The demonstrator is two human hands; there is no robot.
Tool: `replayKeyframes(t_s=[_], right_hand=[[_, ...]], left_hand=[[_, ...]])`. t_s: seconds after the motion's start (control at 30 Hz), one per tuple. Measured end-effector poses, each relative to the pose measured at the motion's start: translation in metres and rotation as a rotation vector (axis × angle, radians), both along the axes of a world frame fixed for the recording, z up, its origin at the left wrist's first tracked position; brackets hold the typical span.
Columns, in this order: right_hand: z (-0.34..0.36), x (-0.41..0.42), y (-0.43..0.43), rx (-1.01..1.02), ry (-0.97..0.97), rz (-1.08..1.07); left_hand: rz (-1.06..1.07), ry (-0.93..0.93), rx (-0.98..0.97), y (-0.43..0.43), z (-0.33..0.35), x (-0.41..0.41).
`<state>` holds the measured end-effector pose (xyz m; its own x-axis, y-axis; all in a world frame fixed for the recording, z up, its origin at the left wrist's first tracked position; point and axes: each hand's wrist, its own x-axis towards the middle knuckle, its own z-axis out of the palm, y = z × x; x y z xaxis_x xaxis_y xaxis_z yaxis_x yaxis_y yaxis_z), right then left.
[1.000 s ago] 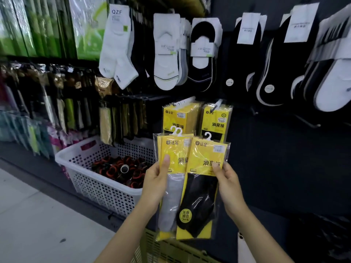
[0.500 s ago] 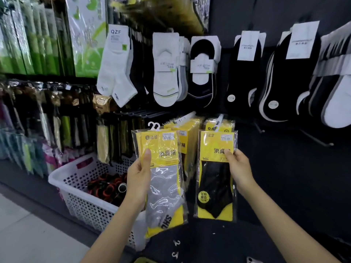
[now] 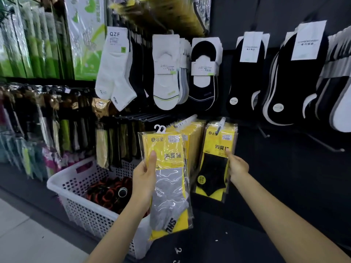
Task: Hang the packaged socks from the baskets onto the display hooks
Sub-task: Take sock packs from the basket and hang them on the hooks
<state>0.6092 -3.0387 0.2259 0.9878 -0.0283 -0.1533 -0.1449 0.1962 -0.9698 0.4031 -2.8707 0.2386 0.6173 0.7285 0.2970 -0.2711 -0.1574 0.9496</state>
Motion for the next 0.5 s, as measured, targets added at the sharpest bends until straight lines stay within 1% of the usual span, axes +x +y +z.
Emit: replayKeyframes(t_s=[0.1, 0.17, 0.2, 0.27, 0.33, 0.37, 0.43, 0.5], right_hand=[[-0.014, 0.003, -0.005, 0.011, 0.063, -0.121], [-0.019, -0.008, -0.007, 0.000, 0.045, -0.110], [-0.019, -0.018, -0.006, 0.020, 0.013, -0.054], [-0.012, -0.047, -0.003, 0.078, -0.071, 0.149], [-0.003, -0.078, 0.001, 0.065, -0.176, 0.359], [0.001, -0.090, 0.002, 0.036, -0.231, 0.428], [0.009, -0.110, 0.005, -0.034, -0.336, 0.483], [0.015, -0.122, 0.006, -0.034, -0.397, 0.469]], left_hand=[[-0.009, -0.004, -0.013, -0.004, -0.002, 0.002], [-0.011, 0.004, -0.014, -0.007, -0.006, 0.002], [-0.018, 0.005, -0.010, -0.008, -0.009, 0.003], [-0.046, 0.012, -0.007, -0.011, -0.012, 0.005], [-0.083, -0.008, -0.025, -0.016, -0.014, 0.007], [-0.118, -0.030, -0.052, -0.020, -0.015, 0.007], [-0.192, -0.062, -0.096, -0.025, -0.017, 0.009], [-0.239, -0.112, -0.083, -0.031, -0.017, 0.008]])
